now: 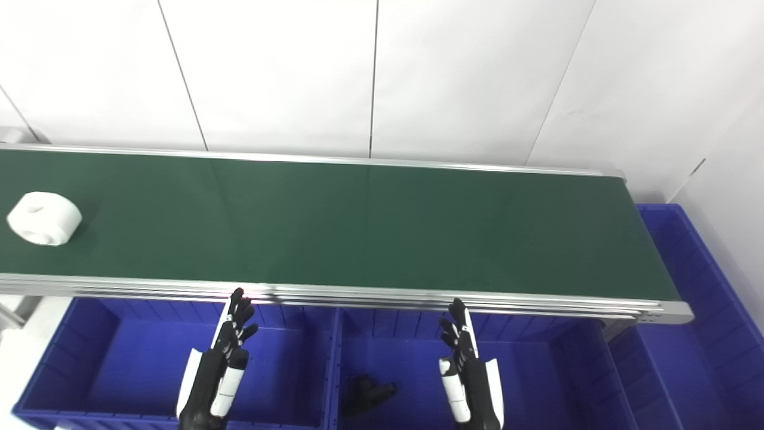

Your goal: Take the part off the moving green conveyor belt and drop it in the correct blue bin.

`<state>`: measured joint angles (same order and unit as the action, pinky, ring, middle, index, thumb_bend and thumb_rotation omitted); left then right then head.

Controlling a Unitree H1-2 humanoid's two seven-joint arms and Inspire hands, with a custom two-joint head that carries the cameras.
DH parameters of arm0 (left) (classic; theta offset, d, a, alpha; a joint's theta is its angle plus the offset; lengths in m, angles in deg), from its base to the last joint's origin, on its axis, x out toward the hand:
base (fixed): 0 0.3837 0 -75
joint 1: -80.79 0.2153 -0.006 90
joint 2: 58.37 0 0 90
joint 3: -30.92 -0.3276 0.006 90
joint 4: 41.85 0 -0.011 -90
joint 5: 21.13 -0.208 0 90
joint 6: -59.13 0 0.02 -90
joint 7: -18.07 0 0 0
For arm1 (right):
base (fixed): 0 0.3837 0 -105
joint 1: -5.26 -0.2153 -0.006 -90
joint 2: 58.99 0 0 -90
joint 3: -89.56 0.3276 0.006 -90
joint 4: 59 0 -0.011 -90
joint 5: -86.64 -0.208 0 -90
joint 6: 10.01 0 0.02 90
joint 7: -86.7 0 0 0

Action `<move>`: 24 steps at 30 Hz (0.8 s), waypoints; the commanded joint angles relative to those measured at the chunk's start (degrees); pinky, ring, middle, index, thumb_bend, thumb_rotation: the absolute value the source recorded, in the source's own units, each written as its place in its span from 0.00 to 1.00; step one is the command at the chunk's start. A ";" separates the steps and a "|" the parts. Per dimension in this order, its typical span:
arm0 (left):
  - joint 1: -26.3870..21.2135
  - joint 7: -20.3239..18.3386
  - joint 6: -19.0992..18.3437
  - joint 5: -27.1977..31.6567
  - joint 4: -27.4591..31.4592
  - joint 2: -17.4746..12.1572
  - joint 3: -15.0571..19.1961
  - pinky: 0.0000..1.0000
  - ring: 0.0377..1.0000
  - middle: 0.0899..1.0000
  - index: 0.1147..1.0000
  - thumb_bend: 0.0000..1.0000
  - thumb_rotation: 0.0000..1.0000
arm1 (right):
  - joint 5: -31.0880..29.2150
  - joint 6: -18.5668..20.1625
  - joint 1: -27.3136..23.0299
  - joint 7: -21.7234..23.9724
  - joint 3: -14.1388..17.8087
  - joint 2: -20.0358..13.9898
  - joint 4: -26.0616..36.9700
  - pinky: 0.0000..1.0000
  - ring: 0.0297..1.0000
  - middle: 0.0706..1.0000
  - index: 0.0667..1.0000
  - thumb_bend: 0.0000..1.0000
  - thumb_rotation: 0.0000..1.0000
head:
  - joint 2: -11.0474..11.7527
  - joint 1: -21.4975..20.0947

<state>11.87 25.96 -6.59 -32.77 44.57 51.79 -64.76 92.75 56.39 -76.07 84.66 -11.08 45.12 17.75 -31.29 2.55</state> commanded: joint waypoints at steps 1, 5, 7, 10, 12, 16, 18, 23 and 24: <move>-0.37 1.07 2.47 -0.41 0.65 0.02 -0.04 0.89 0.96 0.98 1.00 0.78 1.00 | -0.32 -2.24 -0.18 0.54 0.19 0.56 1.65 0.92 0.93 0.98 1.00 0.83 1.00 | -0.04 0.02; -0.38 1.16 2.28 -0.82 0.67 0.22 0.08 0.89 0.96 0.97 1.00 0.79 1.00 | -0.46 -2.54 -0.20 0.73 0.35 0.54 1.43 0.92 0.93 0.98 1.00 0.83 1.00 | -0.11 0.19; -0.37 1.22 2.21 -0.87 0.69 0.35 0.15 0.89 0.96 0.97 1.00 0.79 1.00 | -0.28 -2.60 -0.19 0.72 0.41 0.51 1.41 0.92 0.93 0.98 1.00 0.83 1.00 | -0.14 0.21; -0.46 1.28 2.35 -0.90 0.60 0.30 0.13 0.89 0.95 0.97 1.00 0.79 1.00 | -0.11 -2.62 -0.26 0.80 0.45 0.43 1.33 0.92 0.93 0.98 1.00 0.83 1.00 | -0.30 0.18; -0.46 1.26 2.35 -0.93 0.56 0.29 0.14 0.89 0.95 0.97 1.00 0.79 1.00 | -0.03 -2.49 -0.25 0.85 0.48 0.41 1.42 0.92 0.93 0.98 1.00 0.83 1.00 | -0.30 0.18; -0.40 0.98 2.15 -0.55 0.94 0.36 0.17 0.89 0.95 0.97 1.00 0.80 1.00 | -0.43 -2.39 -0.30 1.18 0.50 0.37 1.46 0.92 0.93 0.98 1.00 0.83 1.00 | -0.79 0.22; -0.30 0.85 1.98 -0.49 1.17 0.38 0.19 0.89 0.95 0.97 1.00 0.79 1.00 | -0.16 -2.16 -0.25 1.15 0.53 0.34 1.65 0.92 0.93 0.98 1.00 0.84 1.00 | -1.23 0.10; -0.32 0.89 2.29 -0.52 1.24 0.15 0.14 0.89 0.95 0.97 1.00 0.78 1.00 | 0.17 -1.80 -0.11 1.19 0.43 0.37 2.37 0.93 0.93 0.98 1.00 0.83 1.00 | -1.70 -0.11; -0.29 0.90 2.28 -0.63 1.30 0.13 0.15 0.89 0.96 0.97 1.00 0.78 1.00 | 0.23 -1.79 -0.11 1.19 0.41 0.38 2.44 0.93 0.93 0.98 1.00 0.82 1.00 | -1.80 -0.20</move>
<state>11.84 25.96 -6.58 -32.94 44.52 51.87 -64.64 92.80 56.40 -75.97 85.31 -10.69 45.12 17.90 -33.05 2.29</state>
